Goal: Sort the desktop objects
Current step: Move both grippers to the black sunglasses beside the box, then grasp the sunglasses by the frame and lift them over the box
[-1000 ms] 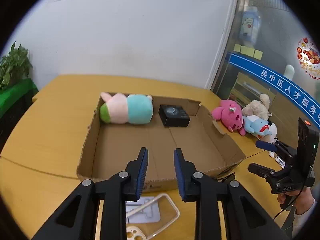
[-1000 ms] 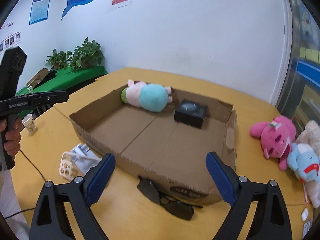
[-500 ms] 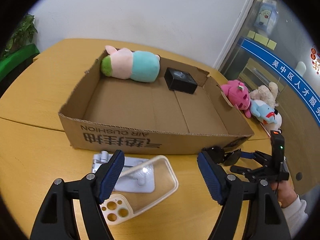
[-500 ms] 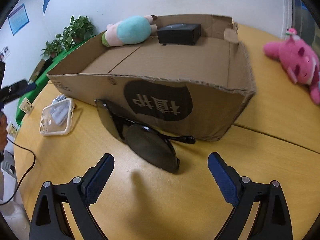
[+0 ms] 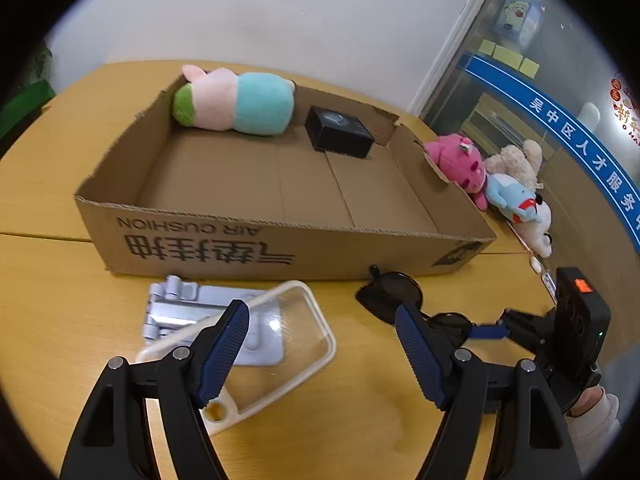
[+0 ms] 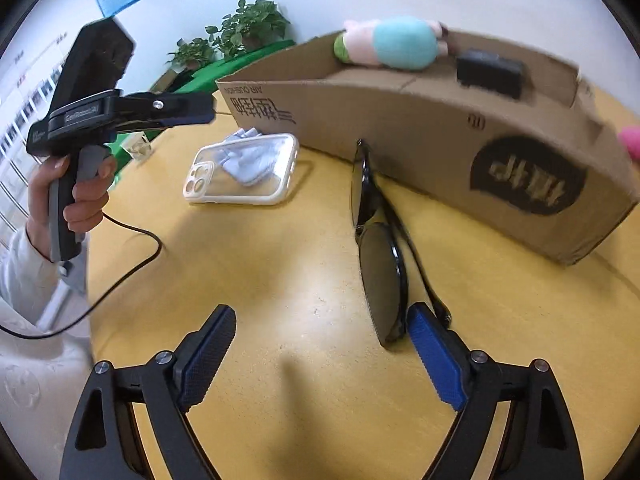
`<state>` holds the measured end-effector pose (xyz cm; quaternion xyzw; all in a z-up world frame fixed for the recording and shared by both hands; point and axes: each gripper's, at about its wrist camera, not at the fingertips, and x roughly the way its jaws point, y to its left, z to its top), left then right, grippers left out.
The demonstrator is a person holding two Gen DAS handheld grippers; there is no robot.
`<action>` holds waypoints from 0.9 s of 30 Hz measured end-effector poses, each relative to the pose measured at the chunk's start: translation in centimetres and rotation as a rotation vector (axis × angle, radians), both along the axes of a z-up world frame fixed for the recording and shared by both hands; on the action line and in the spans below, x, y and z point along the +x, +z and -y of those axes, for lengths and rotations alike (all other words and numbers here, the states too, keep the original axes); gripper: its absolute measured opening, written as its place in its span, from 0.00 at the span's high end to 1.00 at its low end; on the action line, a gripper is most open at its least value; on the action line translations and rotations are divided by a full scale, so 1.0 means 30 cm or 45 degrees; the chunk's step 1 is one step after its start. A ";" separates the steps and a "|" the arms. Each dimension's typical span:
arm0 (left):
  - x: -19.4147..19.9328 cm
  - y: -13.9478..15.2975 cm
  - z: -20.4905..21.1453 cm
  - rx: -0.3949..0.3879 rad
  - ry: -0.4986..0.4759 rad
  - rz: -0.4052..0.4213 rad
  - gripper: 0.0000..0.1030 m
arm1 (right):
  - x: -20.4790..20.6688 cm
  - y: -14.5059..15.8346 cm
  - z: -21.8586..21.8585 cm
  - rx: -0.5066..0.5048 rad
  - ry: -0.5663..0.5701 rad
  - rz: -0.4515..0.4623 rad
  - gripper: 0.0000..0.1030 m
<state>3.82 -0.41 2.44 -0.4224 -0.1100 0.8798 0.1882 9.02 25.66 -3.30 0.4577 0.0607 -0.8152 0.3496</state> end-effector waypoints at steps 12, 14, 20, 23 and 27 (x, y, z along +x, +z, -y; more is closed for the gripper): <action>-0.016 -0.046 -0.134 0.080 -0.163 0.091 0.26 | -0.122 0.063 -0.055 0.128 -0.061 -0.162 0.33; -0.018 -0.059 -0.145 0.087 -0.175 0.103 0.26 | -0.158 0.065 -0.041 0.175 -0.015 -0.171 0.33; -0.042 -0.094 -0.193 0.183 -0.212 0.188 0.26 | -0.217 -0.053 -0.008 0.264 0.045 0.001 0.61; -0.060 -0.114 -0.226 0.207 -0.220 0.222 0.26 | -0.192 -0.057 -0.016 0.215 0.005 0.018 0.67; -0.089 -0.148 -0.290 0.237 -0.275 0.280 0.28 | -0.130 -0.062 -0.009 0.183 -0.096 0.048 0.73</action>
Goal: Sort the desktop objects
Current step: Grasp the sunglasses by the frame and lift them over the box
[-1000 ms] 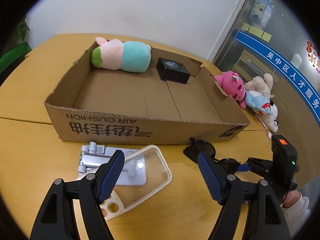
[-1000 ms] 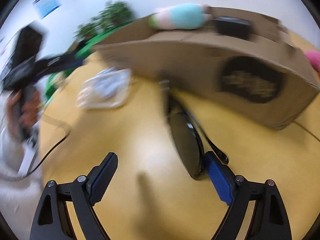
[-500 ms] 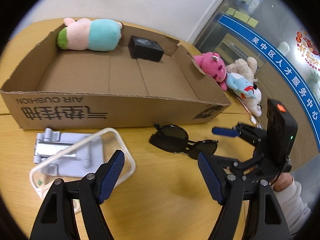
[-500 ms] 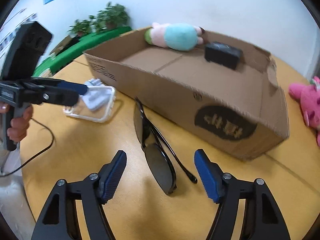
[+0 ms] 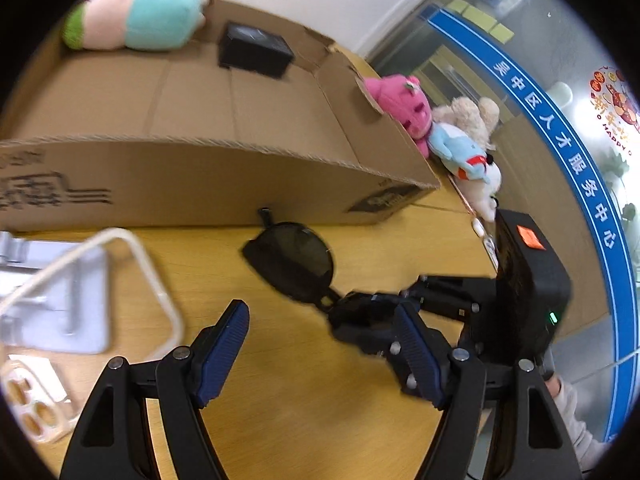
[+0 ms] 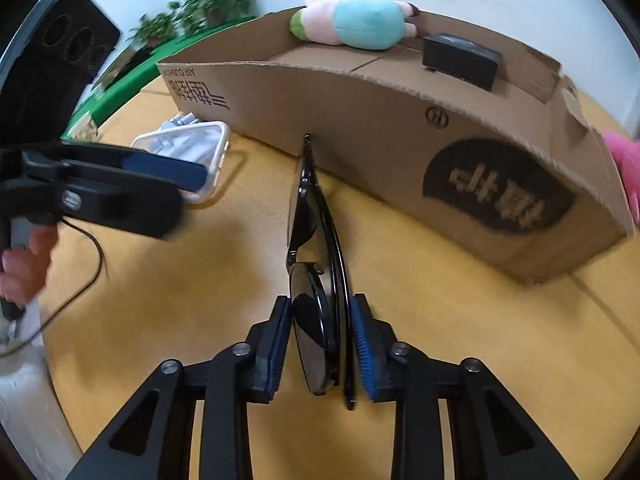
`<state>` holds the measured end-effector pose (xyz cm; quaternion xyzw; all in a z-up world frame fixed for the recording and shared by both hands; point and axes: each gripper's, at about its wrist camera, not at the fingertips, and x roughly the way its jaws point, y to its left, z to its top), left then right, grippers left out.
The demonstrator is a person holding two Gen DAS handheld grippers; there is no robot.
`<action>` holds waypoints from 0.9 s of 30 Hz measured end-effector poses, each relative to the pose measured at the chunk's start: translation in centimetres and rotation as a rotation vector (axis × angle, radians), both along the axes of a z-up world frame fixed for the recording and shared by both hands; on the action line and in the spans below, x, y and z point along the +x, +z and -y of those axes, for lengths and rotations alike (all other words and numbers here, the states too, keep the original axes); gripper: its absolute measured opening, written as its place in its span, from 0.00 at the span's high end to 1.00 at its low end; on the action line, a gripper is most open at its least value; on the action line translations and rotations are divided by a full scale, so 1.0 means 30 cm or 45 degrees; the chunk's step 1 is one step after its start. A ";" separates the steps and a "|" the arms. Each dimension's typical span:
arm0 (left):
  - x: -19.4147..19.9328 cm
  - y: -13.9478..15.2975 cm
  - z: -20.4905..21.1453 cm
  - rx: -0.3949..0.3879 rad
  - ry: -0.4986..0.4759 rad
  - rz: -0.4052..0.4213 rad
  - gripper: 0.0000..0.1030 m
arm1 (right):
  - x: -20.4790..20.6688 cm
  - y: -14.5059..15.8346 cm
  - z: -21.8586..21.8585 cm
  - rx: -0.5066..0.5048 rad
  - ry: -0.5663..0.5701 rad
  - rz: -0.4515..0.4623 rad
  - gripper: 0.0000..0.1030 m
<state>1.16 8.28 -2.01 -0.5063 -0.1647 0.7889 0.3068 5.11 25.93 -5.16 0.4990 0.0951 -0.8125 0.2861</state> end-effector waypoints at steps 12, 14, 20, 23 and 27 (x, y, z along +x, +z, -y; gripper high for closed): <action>0.005 -0.099 -0.043 0.090 -0.003 0.182 0.56 | 0.110 -0.023 -0.085 -0.455 -0.357 0.143 0.76; 0.011 -0.086 -0.039 0.077 0.004 0.169 0.69 | 0.118 -0.021 -0.086 -0.449 -0.367 0.131 0.76; 0.025 0.013 -0.027 0.096 0.000 0.078 0.82 | 0.125 0.047 -0.070 -0.480 -0.362 0.065 0.76; 0.024 0.075 -0.034 0.103 -0.036 0.028 0.87 | 0.109 0.100 -0.052 -0.489 -0.354 0.017 0.76; -0.022 0.159 -0.011 0.088 -0.013 -0.053 0.88 | 0.082 0.215 -0.026 -0.468 -0.305 -0.090 0.89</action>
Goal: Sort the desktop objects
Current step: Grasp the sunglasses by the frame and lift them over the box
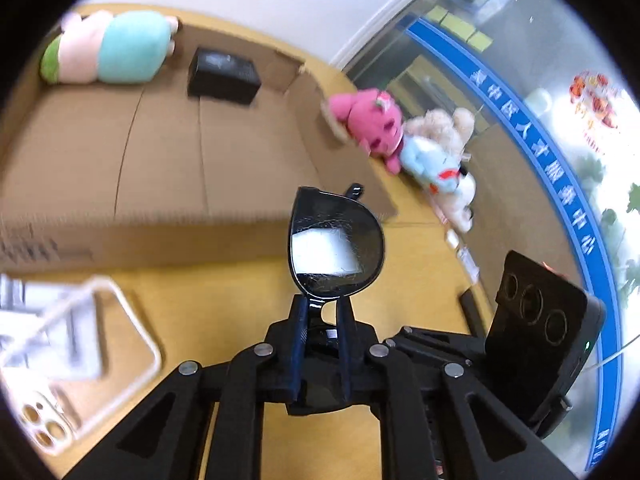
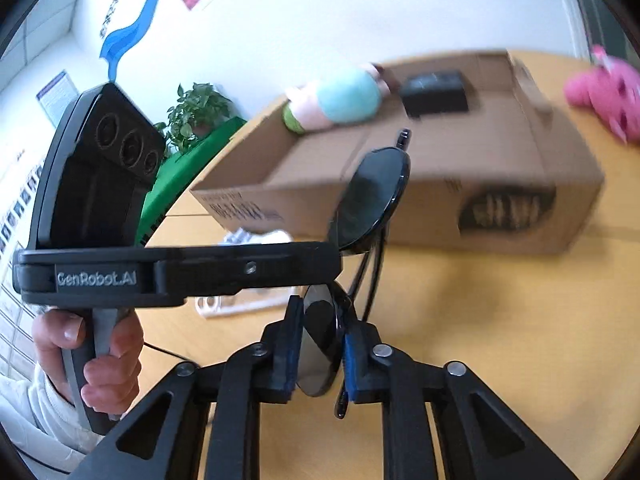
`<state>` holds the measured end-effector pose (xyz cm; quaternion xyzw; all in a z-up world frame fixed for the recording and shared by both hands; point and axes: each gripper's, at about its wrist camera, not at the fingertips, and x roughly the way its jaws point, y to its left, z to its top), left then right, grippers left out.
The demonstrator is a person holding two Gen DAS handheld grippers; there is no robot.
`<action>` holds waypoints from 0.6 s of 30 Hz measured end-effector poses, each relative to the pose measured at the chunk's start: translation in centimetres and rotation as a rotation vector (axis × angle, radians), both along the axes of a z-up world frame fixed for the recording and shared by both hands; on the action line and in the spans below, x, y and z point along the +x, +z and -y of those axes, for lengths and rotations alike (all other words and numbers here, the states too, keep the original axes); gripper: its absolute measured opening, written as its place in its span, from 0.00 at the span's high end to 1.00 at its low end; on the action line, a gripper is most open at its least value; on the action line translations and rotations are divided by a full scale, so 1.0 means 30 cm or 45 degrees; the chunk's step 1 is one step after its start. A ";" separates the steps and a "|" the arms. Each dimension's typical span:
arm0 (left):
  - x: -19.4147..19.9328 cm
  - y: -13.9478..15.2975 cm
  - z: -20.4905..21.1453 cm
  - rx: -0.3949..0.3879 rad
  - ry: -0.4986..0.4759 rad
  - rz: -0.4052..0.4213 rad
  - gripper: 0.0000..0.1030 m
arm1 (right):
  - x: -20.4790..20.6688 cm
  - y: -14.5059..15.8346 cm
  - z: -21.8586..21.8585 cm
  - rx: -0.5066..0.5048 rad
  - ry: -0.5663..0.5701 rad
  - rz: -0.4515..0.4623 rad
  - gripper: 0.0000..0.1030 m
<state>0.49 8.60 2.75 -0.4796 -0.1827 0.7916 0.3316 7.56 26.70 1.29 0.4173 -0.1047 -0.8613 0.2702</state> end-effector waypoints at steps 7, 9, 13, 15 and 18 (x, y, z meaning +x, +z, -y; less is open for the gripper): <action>-0.129 0.072 0.022 0.046 -0.024 -0.026 0.96 | -0.143 0.066 0.066 0.064 -0.017 -0.054 0.94; -0.150 0.088 0.003 0.034 -0.040 -0.045 0.96 | -0.177 0.073 0.059 0.065 -0.016 -0.044 0.95; -0.207 0.115 -0.011 0.052 -0.059 -0.067 0.97 | -0.248 0.116 0.073 0.105 -0.012 -0.053 0.95; -0.243 0.126 -0.007 0.065 -0.059 -0.070 0.97 | -0.285 0.133 0.073 0.109 -0.014 -0.047 0.95; -0.308 0.132 0.000 0.087 -0.054 -0.063 0.97 | -0.354 0.145 0.059 0.079 -0.022 -0.014 0.96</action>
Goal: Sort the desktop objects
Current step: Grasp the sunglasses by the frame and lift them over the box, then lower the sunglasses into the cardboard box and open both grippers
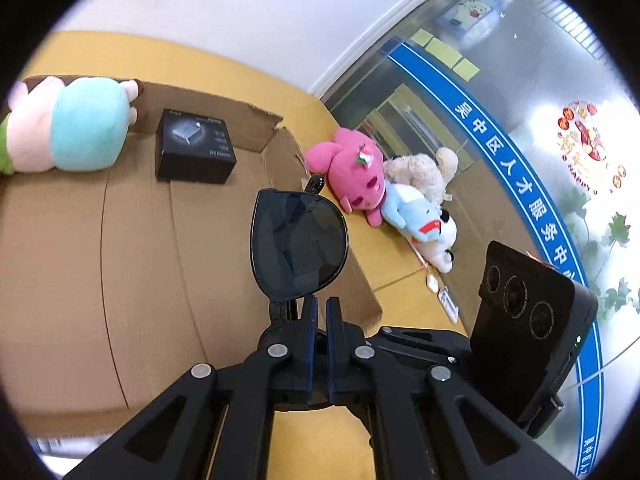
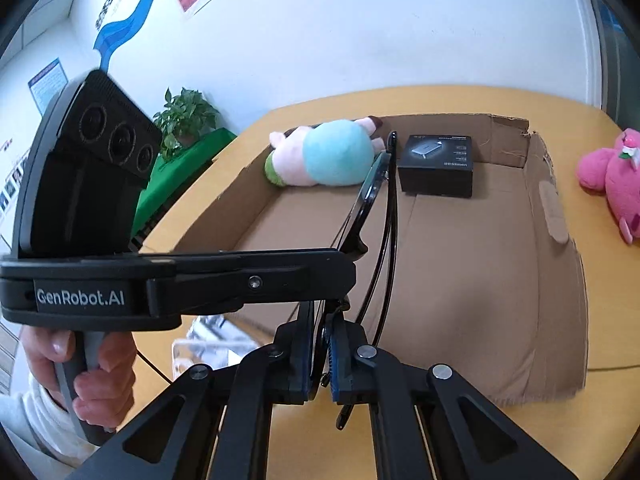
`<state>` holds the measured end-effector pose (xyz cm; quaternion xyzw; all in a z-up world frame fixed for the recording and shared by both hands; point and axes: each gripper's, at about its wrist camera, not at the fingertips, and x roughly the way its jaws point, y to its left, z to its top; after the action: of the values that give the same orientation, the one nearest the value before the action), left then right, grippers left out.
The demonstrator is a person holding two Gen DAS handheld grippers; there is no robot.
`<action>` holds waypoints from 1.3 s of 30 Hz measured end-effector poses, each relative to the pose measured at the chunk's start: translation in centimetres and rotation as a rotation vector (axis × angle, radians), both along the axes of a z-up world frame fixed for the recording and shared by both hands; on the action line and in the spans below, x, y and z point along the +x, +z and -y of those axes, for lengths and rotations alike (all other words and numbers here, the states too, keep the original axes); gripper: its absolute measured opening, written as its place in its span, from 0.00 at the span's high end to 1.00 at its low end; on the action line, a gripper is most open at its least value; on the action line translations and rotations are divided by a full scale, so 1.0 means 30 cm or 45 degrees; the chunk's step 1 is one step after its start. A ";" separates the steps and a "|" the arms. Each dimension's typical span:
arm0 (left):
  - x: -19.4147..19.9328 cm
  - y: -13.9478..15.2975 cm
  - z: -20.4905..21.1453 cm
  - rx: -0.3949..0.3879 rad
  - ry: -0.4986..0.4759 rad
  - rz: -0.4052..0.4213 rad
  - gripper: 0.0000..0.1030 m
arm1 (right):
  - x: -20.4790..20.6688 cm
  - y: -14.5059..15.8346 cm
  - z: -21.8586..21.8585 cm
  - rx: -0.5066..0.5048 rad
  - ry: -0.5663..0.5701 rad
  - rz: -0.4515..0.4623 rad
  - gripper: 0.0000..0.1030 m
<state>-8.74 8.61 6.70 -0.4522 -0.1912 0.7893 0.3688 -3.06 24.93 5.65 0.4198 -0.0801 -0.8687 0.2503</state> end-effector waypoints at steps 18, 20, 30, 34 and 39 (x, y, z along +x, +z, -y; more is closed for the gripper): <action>-0.495 -0.243 -0.176 -0.088 -0.038 0.296 0.97 | -0.512 -0.171 -0.191 0.147 -0.182 0.320 0.97; -0.524 -0.287 -0.202 -0.112 -0.044 0.343 0.97 | -0.545 -0.207 -0.214 0.176 -0.215 0.363 0.97; -0.523 -0.330 -0.201 -0.207 -0.014 0.383 0.96 | -0.604 -0.276 -0.240 0.352 -0.351 0.472 0.96; -0.443 -0.203 -0.132 -0.311 0.034 0.200 0.95 | -0.559 -0.239 -0.225 0.386 -0.376 0.429 0.89; -0.256 0.013 0.038 -0.439 0.182 -0.119 0.63 | -0.387 -0.080 -0.179 0.393 -0.368 0.214 0.41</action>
<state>-16.42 7.47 7.10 -0.4568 -0.0676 0.8547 0.2372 -14.65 30.31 3.24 0.5081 -0.0259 -0.8595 0.0486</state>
